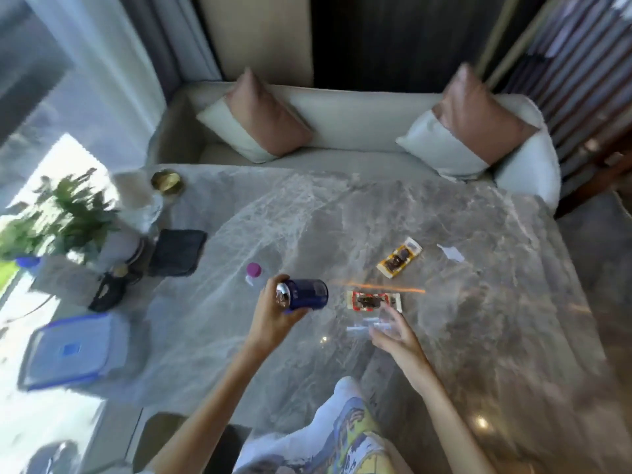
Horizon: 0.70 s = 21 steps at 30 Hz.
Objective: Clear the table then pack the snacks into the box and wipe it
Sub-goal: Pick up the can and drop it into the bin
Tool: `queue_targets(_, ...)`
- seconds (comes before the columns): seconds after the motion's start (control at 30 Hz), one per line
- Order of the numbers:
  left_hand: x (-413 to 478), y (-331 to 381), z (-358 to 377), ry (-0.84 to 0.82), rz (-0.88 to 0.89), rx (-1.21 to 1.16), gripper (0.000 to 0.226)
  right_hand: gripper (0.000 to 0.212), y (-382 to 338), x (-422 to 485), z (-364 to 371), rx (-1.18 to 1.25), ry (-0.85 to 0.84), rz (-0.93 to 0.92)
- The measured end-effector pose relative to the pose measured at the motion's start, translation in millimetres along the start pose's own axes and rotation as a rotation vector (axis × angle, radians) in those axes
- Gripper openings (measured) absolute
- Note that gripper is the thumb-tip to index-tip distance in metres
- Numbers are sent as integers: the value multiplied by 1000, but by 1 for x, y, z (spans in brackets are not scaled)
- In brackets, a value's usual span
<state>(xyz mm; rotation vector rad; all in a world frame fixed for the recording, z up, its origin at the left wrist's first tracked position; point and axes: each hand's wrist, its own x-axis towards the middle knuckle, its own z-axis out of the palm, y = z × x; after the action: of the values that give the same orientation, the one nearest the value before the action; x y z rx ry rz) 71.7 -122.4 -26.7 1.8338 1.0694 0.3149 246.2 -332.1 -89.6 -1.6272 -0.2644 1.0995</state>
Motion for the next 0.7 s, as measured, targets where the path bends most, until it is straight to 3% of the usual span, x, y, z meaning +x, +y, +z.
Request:
queue_targets(0.17, -102, -22, -44, 229, -184, -311, 63, 63, -43, 2, 55, 234, -330, 76)
queue_targets(0.37, -175, -61, -91, 373, -271, -491, 65, 61, -59, -42, 182, 27, -757, 151)
queue_targets(0.43, -194, -78, -113, 432, -273, -477, 64, 70, -57, -57, 223, -35, -832, 161)
queue_targets(0.57, -241, -119, -159, 569, -360, -419, 63, 60, -39, -79, 301, -44, -929, 250)
queue_targets(0.7, -299, -168, -186, 724, -488, -441, 64, 64, -6, -102, 379, -200, -969, 336)
